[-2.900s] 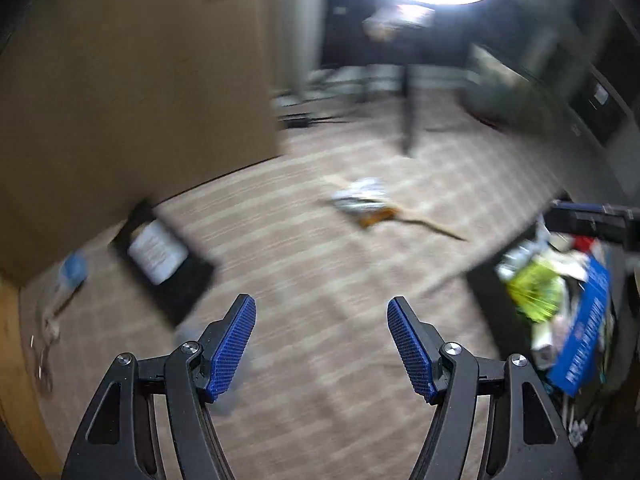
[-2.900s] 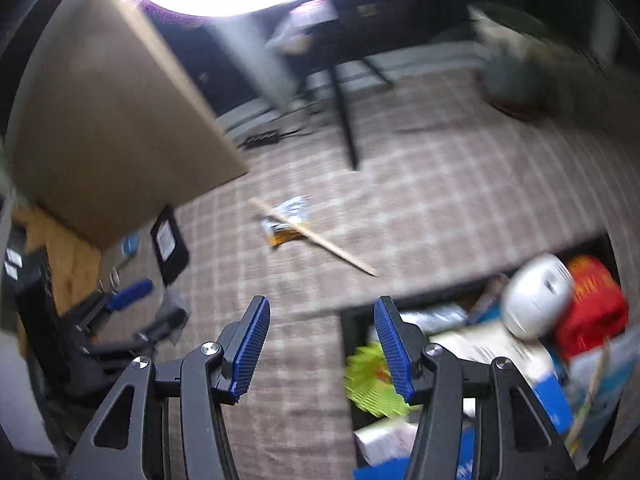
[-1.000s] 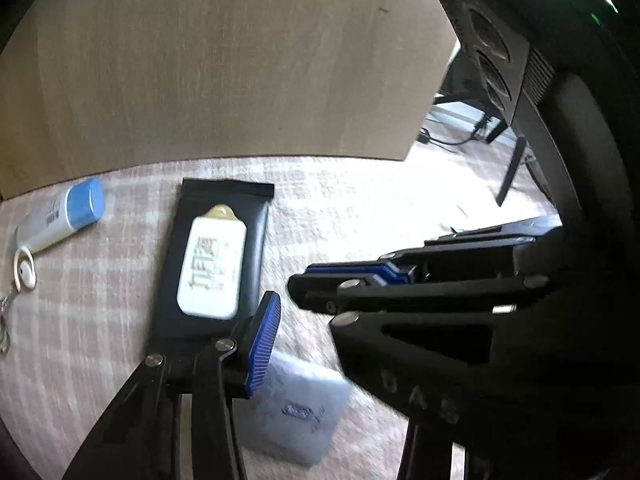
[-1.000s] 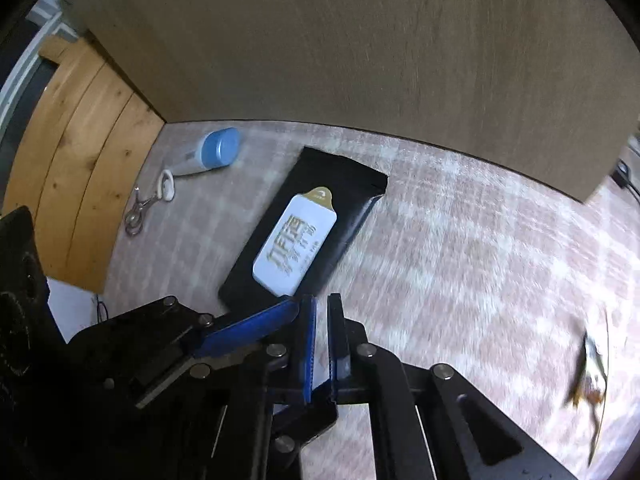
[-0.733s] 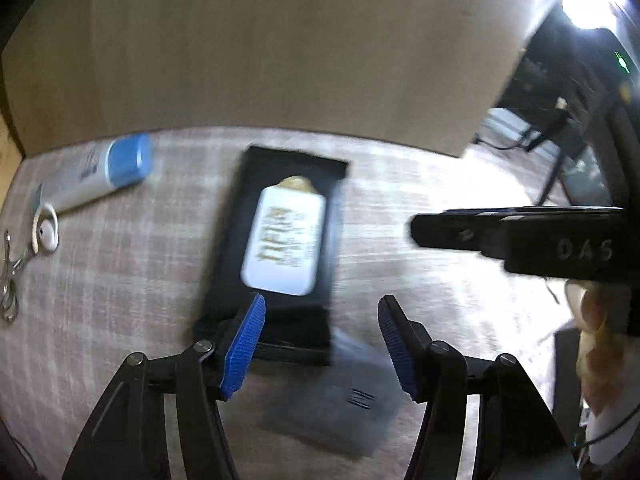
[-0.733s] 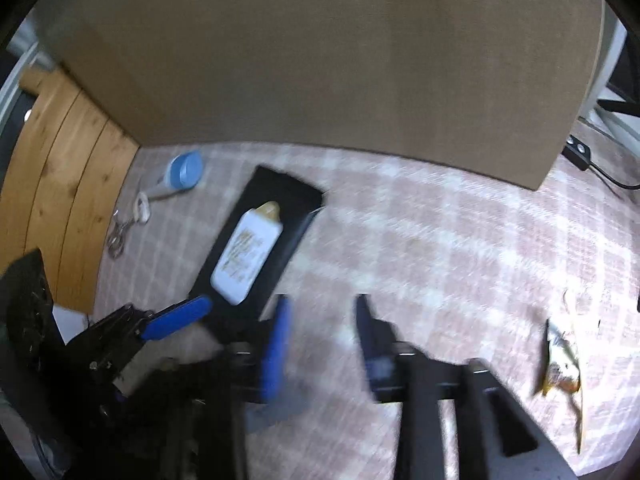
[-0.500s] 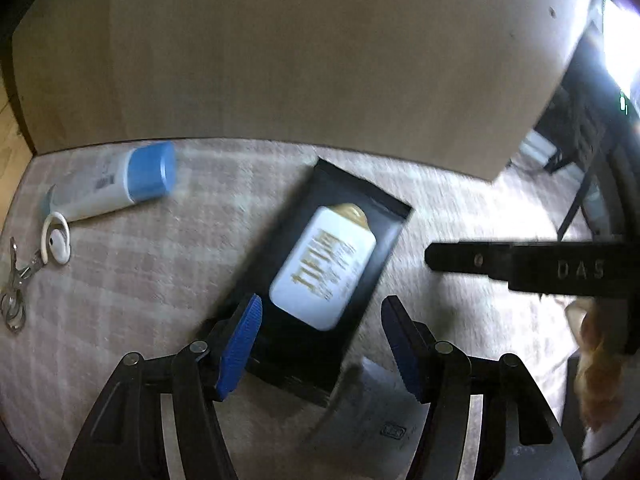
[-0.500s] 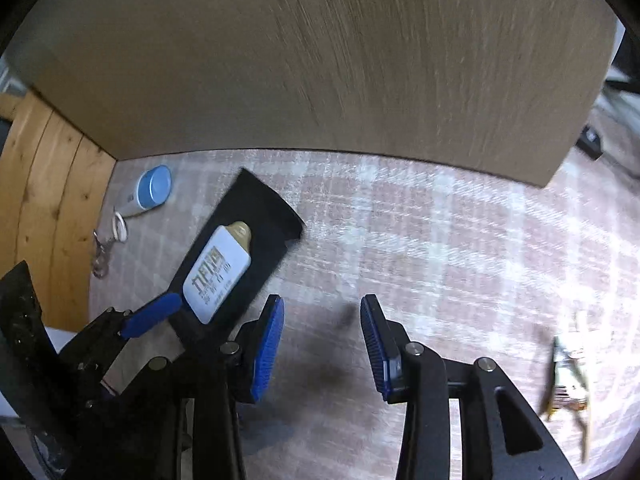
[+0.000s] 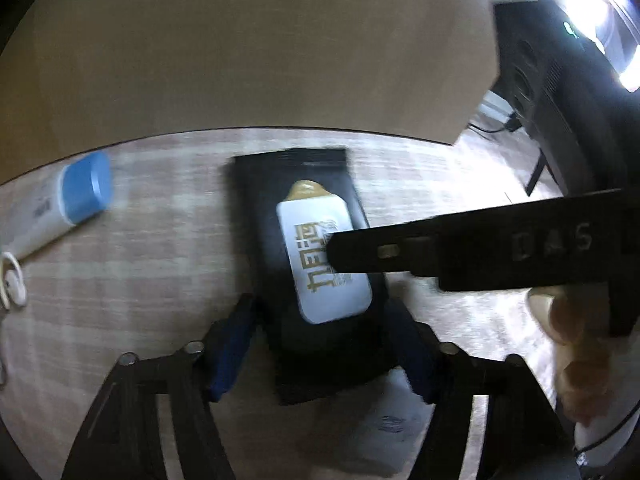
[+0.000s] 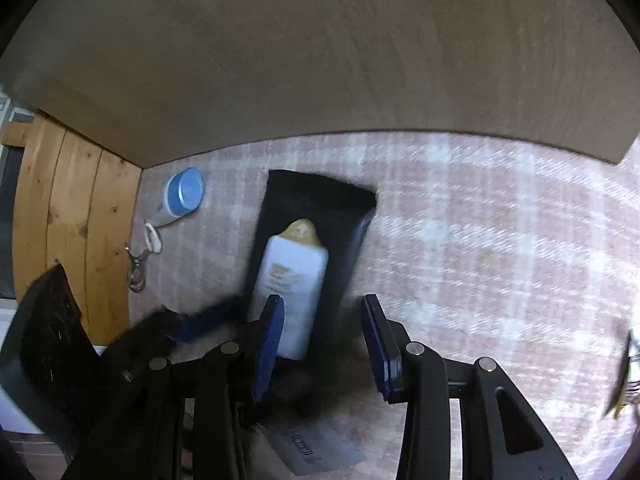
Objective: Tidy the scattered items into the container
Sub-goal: 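Grasp the black wet-wipe pack with the right tool and lift it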
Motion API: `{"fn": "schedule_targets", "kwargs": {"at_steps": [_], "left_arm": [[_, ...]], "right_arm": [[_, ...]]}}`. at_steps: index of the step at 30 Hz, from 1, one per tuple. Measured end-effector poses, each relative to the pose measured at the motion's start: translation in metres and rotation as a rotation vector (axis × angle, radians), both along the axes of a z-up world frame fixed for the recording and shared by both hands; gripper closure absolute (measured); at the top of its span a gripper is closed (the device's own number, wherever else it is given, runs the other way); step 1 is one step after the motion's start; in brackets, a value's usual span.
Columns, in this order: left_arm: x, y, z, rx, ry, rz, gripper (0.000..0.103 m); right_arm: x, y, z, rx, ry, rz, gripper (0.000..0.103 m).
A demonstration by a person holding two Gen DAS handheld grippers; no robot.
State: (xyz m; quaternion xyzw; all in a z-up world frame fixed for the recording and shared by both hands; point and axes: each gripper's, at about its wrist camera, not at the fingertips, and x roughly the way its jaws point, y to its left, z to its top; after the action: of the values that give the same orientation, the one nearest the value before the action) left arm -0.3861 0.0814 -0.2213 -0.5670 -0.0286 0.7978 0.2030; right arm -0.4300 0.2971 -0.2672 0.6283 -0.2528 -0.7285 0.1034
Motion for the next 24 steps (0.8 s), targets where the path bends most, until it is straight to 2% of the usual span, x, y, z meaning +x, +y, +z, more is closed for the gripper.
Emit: {"fn": "schedule_targets", "kwargs": {"at_steps": [2,4,5,9,13,18,24], "left_arm": [[0.003,0.008,0.0,-0.023,0.019,0.011,0.037],[0.005,0.011,0.002,-0.017,0.018,0.026,0.044],[0.007,0.012,0.005,-0.002,0.017,0.035,0.045],[0.019,0.014,0.015,0.002,0.046,0.021,0.045],[0.039,0.03,0.031,-0.006,0.068,0.02,0.045],[0.091,0.027,0.079,-0.012,0.116,0.005,0.045],[0.153,0.057,0.125,-0.045,0.2,-0.056,0.045]], "right_arm": [[0.002,-0.004,0.001,0.036,0.013,0.016,0.067],[0.007,-0.004,0.003,0.083,0.022,0.023,0.077],[0.01,-0.002,0.004,0.102,0.023,0.019,0.078],[0.026,0.012,0.012,0.057,0.05,0.018,0.079],[0.043,0.011,0.026,0.084,0.078,0.025,0.079],[0.08,0.021,0.053,0.056,0.119,0.014,0.079],[0.14,0.031,0.09,0.062,0.191,0.003,0.079]]}}
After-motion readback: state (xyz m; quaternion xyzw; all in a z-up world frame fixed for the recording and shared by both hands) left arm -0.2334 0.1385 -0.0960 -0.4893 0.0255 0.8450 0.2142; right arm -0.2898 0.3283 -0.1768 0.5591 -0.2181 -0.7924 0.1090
